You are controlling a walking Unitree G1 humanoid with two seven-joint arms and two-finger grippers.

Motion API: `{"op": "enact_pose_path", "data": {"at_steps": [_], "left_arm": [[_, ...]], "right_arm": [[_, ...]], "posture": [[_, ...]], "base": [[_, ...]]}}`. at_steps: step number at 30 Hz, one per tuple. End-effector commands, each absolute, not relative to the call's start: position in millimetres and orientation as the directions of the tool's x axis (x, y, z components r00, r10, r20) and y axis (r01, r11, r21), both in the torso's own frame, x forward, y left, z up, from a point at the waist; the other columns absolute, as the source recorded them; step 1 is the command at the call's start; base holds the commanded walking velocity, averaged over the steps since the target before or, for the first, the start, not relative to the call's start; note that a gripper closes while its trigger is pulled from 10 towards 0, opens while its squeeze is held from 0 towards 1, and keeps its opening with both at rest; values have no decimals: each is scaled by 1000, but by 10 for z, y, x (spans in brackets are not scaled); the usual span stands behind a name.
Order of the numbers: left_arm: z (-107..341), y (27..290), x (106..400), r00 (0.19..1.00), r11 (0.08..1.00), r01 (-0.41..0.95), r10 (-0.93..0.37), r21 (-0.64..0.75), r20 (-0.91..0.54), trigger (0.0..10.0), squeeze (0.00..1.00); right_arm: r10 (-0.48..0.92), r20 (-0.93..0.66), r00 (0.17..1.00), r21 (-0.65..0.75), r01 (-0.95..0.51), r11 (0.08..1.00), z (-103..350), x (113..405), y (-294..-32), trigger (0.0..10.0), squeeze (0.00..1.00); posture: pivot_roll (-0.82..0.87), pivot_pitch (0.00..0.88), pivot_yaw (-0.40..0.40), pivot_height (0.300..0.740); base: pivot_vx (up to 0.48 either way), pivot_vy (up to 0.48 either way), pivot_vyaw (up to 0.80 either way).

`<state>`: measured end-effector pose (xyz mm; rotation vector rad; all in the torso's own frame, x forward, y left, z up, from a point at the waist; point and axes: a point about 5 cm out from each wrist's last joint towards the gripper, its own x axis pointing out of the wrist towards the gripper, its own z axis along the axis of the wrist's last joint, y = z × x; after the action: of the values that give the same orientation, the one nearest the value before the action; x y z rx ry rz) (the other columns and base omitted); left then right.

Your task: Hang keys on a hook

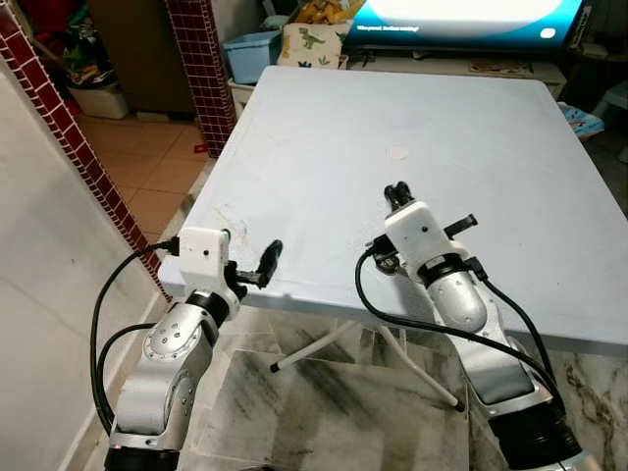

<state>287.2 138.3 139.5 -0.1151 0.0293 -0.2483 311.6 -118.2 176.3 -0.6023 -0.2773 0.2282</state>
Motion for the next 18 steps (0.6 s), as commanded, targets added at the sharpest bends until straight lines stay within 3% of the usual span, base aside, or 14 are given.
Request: {"op": "enact_pose_path", "data": {"at_steps": [1,18], "left_arm": [[1414,1439,2896,981,977,194,-195,-91,4,10000,0],[1363,1526,2830,992,991,129,-128,-29,7,10000,0]], "right_arm": [[307,204,930,-579,-138,804,1811,3087,-1166,10000,0],[294,177,939,-543,-156,825,1768,3058,-1181,10000,0]], "posture": [[-12,35,39,740],[-9,66,42,740]], "base": [[0,0,425],[0,0,749]]}}
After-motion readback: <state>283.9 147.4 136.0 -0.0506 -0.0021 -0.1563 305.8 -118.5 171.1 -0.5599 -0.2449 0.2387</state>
